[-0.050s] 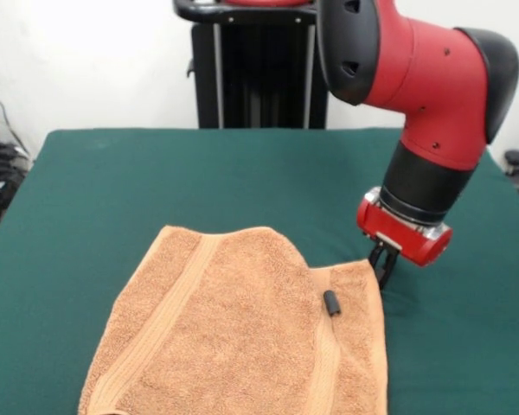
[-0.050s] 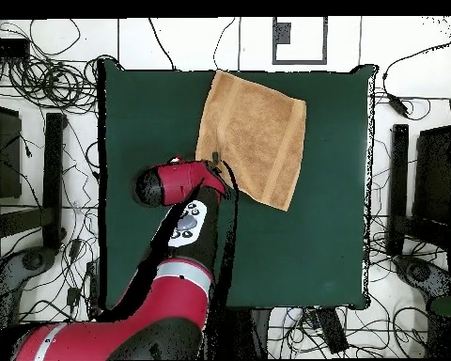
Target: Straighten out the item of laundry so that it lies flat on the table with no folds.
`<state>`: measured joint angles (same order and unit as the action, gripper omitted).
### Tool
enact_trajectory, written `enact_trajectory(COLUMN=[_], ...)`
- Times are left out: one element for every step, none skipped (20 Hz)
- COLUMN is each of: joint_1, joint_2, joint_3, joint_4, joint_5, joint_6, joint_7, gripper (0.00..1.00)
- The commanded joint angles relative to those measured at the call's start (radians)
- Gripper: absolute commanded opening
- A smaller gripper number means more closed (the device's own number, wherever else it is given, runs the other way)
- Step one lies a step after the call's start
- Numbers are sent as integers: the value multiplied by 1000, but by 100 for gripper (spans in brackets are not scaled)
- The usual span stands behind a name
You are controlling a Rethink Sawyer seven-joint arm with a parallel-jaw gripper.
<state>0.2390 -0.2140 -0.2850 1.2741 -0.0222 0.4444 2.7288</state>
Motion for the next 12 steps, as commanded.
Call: enact_trajectory(joint_1=[-104, -120, -109, -115, -112, -108, -108, -106, -101, -100, -94, -87], joint_2=[182, 164, 161, 148, 140, 134, 126, 120, 116, 111, 110, 109], joint_3=[0, 29, 18, 35, 38, 40, 48, 55, 57, 65, 64, 64], joint_4=[-62, -36, -24, -1, 16, 30, 47, 63, 75, 89, 97, 106], joint_5=[-79, -81, -82, -84, -84, -87, -82, -80, -76, -73, -67, -61], joint_6=[-182, -179, -191, -202, -212, -220, -219, -231, -241, -257, -262, -266], joint_7=[16, -1, 15, 10, 17, 21, 24, 32, 45, 53, 64, 75], gripper=[0, 0, 0, 0, 0, 0, 0, 0, 0, 0, 0, 0])
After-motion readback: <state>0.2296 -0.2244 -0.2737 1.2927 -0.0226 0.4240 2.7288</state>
